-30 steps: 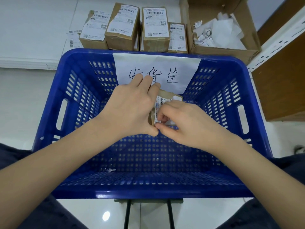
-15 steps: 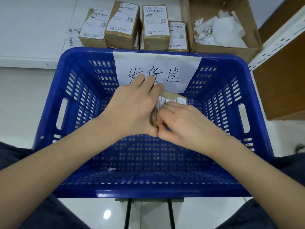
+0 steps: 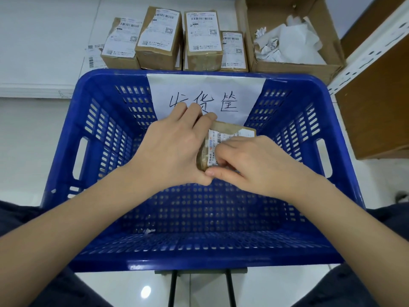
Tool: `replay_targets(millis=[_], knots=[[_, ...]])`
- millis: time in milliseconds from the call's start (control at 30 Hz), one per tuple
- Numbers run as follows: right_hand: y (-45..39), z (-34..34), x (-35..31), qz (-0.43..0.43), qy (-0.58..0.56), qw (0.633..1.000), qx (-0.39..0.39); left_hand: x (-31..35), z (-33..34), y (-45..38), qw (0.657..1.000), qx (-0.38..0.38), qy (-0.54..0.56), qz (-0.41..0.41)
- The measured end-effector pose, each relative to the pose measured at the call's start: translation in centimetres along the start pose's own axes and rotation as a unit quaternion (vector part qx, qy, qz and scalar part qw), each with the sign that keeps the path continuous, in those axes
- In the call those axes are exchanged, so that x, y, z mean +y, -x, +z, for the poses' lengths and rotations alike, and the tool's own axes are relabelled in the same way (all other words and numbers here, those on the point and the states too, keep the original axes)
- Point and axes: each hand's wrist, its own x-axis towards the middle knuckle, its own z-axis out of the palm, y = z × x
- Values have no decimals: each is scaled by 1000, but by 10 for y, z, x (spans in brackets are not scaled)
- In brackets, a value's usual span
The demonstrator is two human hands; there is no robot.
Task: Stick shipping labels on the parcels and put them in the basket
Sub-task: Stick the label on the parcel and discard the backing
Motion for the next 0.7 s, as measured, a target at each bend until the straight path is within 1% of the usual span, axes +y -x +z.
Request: replay_targets(millis=[233, 300, 400, 533, 600, 700], knots=[[-2, 4, -7, -6, 20, 1000, 20, 1, 5, -1, 999, 39, 15, -6], [-3, 4, -10, -9, 16, 1000, 24, 1, 7, 0, 998, 41, 38, -10], [-1, 1, -6, 15, 0, 999, 36, 1, 8, -1, 994, 50, 92, -29], [1, -12, 2, 53, -9, 997, 48, 2, 4, -2, 990, 69, 112, -45], [3, -16, 1, 60, -13, 998, 32, 2, 3, -1, 990, 68, 111, -53], [0, -17, -1, 95, -23, 995, -7, 2, 0, -2, 993, 73, 82, -54]])
